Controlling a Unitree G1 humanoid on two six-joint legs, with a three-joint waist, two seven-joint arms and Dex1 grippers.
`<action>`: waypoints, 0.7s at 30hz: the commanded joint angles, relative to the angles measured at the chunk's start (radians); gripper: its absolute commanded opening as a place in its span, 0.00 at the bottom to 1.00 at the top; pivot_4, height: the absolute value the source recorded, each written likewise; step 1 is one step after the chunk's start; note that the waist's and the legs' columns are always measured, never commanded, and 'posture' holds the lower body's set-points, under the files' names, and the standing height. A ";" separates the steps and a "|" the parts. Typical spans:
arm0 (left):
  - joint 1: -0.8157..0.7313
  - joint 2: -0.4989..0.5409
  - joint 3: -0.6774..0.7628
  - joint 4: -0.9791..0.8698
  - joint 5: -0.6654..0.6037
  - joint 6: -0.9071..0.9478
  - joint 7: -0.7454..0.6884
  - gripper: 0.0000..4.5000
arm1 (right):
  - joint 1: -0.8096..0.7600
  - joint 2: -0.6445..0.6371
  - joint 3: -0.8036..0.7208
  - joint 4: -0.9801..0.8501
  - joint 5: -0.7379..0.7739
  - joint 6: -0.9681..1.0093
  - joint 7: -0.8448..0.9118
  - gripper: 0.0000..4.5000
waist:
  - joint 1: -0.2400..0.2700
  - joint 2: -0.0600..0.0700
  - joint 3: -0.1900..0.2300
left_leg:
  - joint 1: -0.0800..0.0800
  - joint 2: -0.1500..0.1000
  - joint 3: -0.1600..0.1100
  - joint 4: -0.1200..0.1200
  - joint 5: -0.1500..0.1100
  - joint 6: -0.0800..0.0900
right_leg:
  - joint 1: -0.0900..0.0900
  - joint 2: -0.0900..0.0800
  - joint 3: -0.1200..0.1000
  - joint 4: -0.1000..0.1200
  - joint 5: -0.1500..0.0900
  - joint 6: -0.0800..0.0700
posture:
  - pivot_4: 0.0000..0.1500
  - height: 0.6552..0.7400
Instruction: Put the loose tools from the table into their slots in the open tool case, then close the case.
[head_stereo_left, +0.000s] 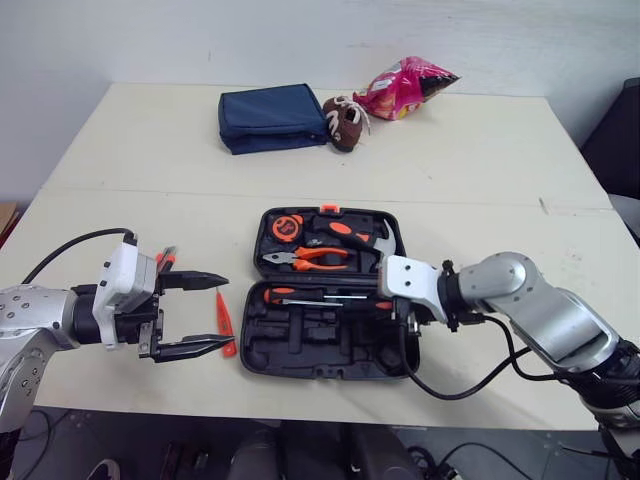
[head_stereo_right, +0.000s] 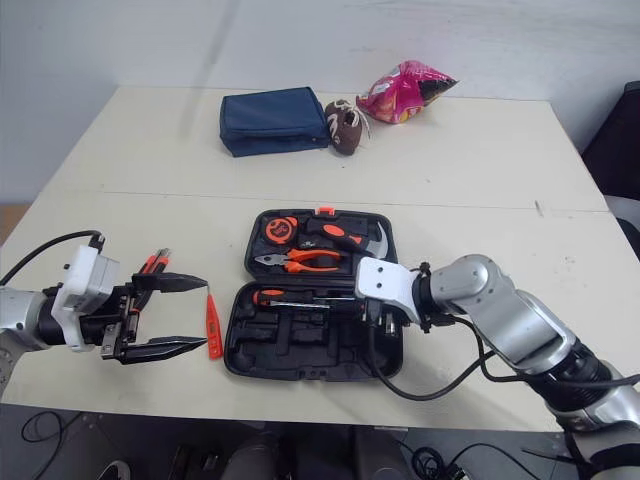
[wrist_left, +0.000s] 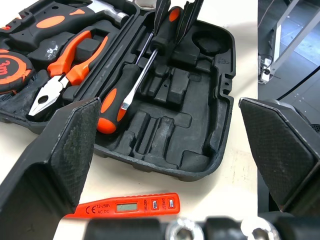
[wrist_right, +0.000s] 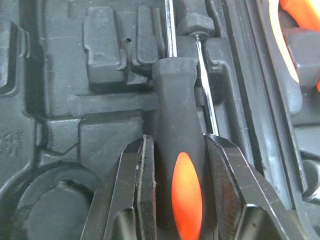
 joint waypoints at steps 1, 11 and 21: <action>0.004 0.003 0.020 -0.035 -0.013 -0.001 0.004 1.00 | -0.017 0.023 0.016 -0.011 -0.021 -0.023 0.017 0.23 | -0.001 0.000 0.000 | 0.000 0.000 0.000 0.000 0.000 0.000 | 0.000 0.000 0.000 0.000 0.000 0.000 | 1.00 1.00; 0.014 -0.001 0.022 -0.039 -0.013 -0.003 0.016 1.00 | 0.003 0.025 0.018 -0.029 -0.045 -0.030 0.068 0.23 | -0.001 0.000 0.000 | 0.000 0.000 0.000 0.000 0.000 0.000 | 0.000 0.000 0.000 0.001 0.000 0.000 | 1.00 1.00; 0.023 -0.007 0.018 -0.025 -0.004 -0.023 0.012 1.00 | 0.003 0.037 0.005 -0.052 -0.044 0.010 0.066 0.23 | -0.001 0.000 0.000 | 0.000 0.000 0.000 0.001 0.000 0.000 | 0.000 0.000 0.000 0.001 0.000 0.000 | 1.00 1.00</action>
